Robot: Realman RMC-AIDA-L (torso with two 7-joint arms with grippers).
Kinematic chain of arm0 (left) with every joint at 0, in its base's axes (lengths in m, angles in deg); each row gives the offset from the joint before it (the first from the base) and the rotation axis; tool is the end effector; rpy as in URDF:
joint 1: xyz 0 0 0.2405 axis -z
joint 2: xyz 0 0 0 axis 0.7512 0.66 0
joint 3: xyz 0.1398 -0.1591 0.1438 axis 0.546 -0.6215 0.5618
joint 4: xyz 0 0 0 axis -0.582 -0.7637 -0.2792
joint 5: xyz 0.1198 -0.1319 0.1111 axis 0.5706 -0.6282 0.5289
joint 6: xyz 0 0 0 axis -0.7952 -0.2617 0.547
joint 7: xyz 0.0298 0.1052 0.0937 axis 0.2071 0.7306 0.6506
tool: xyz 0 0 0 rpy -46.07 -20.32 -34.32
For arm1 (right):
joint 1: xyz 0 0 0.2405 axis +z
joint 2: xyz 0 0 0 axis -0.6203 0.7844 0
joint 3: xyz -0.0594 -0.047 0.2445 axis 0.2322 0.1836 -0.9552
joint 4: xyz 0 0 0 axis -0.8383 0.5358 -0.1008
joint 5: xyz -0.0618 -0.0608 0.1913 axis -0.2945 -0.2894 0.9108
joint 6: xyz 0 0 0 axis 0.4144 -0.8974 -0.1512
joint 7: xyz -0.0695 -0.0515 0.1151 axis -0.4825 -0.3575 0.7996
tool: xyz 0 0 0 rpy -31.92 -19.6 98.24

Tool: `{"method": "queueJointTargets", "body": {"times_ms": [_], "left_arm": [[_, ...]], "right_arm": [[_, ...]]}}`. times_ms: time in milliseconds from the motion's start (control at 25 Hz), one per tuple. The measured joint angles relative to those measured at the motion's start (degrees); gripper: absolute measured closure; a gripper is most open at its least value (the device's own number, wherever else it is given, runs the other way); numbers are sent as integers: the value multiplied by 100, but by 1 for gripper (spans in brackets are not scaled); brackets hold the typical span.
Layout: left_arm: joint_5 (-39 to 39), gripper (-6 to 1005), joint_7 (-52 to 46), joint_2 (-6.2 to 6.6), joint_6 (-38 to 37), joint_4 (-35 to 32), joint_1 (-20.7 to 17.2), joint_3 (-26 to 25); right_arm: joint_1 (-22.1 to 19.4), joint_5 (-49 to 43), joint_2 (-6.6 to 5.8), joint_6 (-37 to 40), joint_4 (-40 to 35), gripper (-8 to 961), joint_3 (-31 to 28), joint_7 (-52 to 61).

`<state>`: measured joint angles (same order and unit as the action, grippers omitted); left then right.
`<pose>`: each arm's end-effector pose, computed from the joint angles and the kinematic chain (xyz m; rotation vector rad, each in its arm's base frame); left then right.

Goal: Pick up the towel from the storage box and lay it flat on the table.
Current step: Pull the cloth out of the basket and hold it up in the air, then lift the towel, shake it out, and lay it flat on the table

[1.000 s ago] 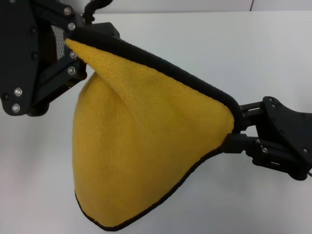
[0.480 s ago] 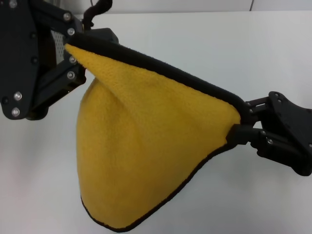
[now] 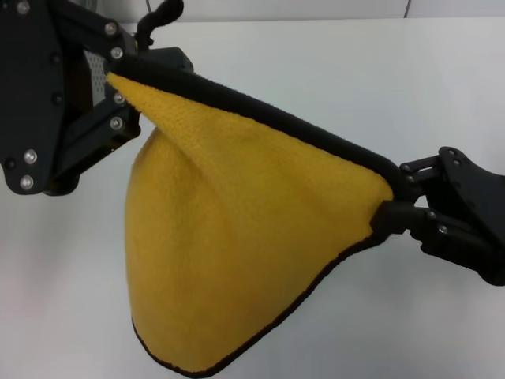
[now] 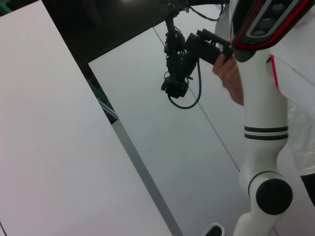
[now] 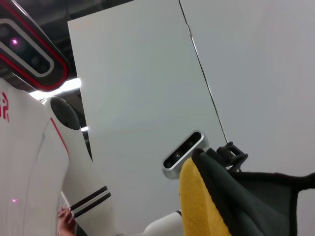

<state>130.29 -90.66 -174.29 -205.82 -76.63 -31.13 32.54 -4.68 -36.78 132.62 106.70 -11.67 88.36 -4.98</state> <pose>-0.1427 0.2500 0.1217 -2.5482 0.7024 -1.2504 0.1865 0.2673 0.0069 2.4712 -0.1627 -1.5309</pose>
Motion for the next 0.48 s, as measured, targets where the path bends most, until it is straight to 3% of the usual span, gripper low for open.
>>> {"method": "queueJointTargets", "body": {"times_ms": [360,480], "left_arm": [[225,966,16,-26,2,147,4,6],[229,966,18,-22,14,275,-3,-14]], "right_arm": [[-106,163,11,46,10,817,-28,-223],[-135,199,-4,56,3,899,-57,-196]]}}
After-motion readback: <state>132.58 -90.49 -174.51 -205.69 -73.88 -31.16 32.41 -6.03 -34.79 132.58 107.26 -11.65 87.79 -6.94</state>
